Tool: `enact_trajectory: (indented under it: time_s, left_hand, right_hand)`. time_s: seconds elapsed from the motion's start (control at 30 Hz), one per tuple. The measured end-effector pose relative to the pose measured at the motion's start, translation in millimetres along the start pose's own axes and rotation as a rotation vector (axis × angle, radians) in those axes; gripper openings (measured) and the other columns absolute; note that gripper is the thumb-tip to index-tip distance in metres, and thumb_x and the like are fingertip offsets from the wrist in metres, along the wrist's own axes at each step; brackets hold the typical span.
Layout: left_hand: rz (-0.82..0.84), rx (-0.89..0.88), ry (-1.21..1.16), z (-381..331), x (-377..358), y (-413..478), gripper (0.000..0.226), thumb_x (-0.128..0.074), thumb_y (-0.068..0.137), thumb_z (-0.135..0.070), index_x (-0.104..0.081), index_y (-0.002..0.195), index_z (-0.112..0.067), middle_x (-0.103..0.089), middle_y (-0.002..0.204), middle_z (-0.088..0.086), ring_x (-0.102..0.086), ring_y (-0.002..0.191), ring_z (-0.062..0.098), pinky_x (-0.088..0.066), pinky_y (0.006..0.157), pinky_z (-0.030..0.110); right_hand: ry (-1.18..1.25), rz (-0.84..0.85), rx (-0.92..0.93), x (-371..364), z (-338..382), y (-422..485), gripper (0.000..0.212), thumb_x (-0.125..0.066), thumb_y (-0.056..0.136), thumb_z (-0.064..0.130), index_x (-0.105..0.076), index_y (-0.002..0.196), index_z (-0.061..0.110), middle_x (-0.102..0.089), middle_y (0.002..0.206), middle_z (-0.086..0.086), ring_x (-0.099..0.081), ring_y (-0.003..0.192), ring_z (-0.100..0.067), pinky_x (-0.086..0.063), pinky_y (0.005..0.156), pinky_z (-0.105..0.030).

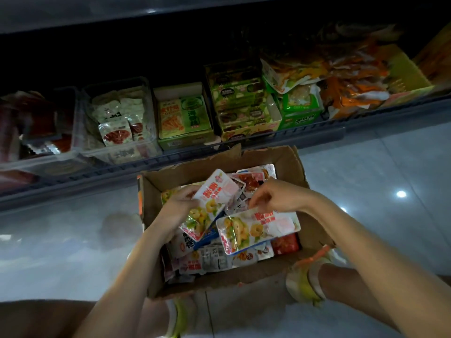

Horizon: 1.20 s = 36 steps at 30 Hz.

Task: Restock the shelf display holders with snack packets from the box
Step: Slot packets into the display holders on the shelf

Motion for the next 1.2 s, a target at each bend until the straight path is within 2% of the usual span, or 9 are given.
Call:
enact_trajectory:
  time_s: [0.1, 0.23, 0.37, 0.53, 0.7, 0.8, 0.87, 1.0, 1.2]
  left_hand:
    - [0.1, 0.008, 0.014, -4, -10, -8, 0.02, -0.051, 0.095, -0.009, -0.064, 0.096, -0.024, -0.061, 0.109, -0.008, -0.058, 0.107, 0.019, -0.043, 0.099, 0.039]
    - [0.206, -0.055, 0.177, -7, -18, -19, 0.014, -0.061, 0.088, -0.04, -0.065, 0.098, -0.032, -0.064, 0.111, -0.009, -0.058, 0.108, 0.011, -0.044, 0.1, 0.033]
    - [0.148, -0.085, 0.098, -5, -20, -26, 0.016, -0.071, 0.084, -0.023, -0.064, 0.097, -0.029, -0.066, 0.11, -0.002, -0.062, 0.106, 0.018, -0.049, 0.096, 0.04]
    - [-0.018, -0.084, -0.181, -2, -12, -33, 0.019, -0.067, 0.086, -0.01, -0.066, 0.104, -0.016, -0.072, 0.092, 0.007, -0.068, 0.077, 0.022, -0.055, 0.074, 0.037]
    - [-0.077, -0.058, -0.336, 1, -3, -40, 0.008, -0.061, 0.09, -0.009, -0.065, 0.096, -0.013, -0.072, 0.078, 0.005, -0.067, 0.062, 0.018, -0.053, 0.061, 0.029]
    - [-0.069, -0.042, -0.359, 4, 0, -42, 0.013, -0.059, 0.091, -0.01, -0.063, 0.104, -0.01, -0.071, 0.088, 0.011, -0.067, 0.069, 0.024, -0.053, 0.067, 0.033]
    - [-0.114, -0.036, -0.38, 7, 5, -43, 0.013, -0.056, 0.093, -0.01, -0.062, 0.105, -0.008, -0.07, 0.09, 0.011, -0.066, 0.07, 0.024, -0.052, 0.067, 0.034]
    - [-0.28, -0.023, -0.443, 11, 24, -43, 0.013, -0.05, 0.096, -0.006, -0.058, 0.106, -0.008, -0.067, 0.089, 0.011, -0.066, 0.066, 0.022, -0.053, 0.056, 0.031]
    - [-0.286, -0.039, -0.416, -1, 34, -55, 0.02, -0.048, 0.097, -0.007, -0.052, 0.117, -0.009, -0.067, 0.104, 0.012, -0.066, 0.083, 0.028, -0.052, 0.067, 0.037]
  right_hand:
    - [-0.054, -0.042, 0.071, 8, 27, 3, 0.023, -0.064, 0.086, 0.005, -0.073, 0.104, 0.015, -0.069, 0.099, 0.006, -0.06, 0.082, -0.004, -0.046, 0.07, -0.012]
    - [-0.213, -0.244, 0.061, 17, 45, 1, 0.02, -0.074, 0.079, 0.03, -0.074, 0.098, 0.023, -0.068, 0.095, 0.012, -0.061, 0.088, -0.006, -0.042, 0.066, -0.019]
    - [-0.187, -0.449, 0.026, 22, 56, -6, 0.03, -0.079, 0.068, 0.048, -0.067, 0.088, 0.029, -0.061, 0.091, 0.015, -0.058, 0.088, -0.005, -0.044, 0.072, -0.026]
    - [0.522, -0.782, -0.055, 27, 39, -31, 0.033, -0.072, 0.082, 0.035, -0.056, 0.108, 0.022, -0.066, 0.09, 0.005, -0.064, 0.083, -0.011, -0.051, 0.071, -0.026]
    - [1.11, -0.491, -0.134, -8, 33, -41, 0.026, -0.062, 0.09, 0.014, -0.06, 0.113, 0.001, -0.069, 0.096, -0.016, -0.07, 0.078, -0.023, -0.06, 0.063, -0.033]
    - [1.136, -0.599, -0.146, -18, 37, -37, 0.008, -0.06, 0.09, 0.002, -0.064, 0.092, -0.004, -0.067, 0.077, -0.017, -0.066, 0.058, -0.017, -0.056, 0.058, -0.027]
    - [1.12, -0.671, -0.183, -21, 35, -35, 0.012, -0.057, 0.091, 0.0, -0.062, 0.079, 0.001, -0.064, 0.069, -0.014, -0.06, 0.049, -0.014, -0.054, 0.049, -0.023]
    - [1.133, -0.835, -0.289, -17, 19, -36, 0.018, -0.051, 0.093, 0.002, -0.055, 0.077, 0.012, -0.062, 0.074, -0.008, -0.059, 0.061, -0.018, -0.05, 0.055, -0.029]
    - [0.88, -0.943, -0.261, -7, 14, -64, 0.026, -0.044, 0.097, 0.007, -0.048, 0.073, 0.016, -0.061, 0.083, -0.013, -0.055, 0.066, -0.016, -0.045, 0.057, -0.029]
Point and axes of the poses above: each hand's wrist, its own y-axis towards the middle knuckle, its own x-axis out of the back of the hand, z = x × y, the point moved 2 cm from there along y, towards the middle knuckle
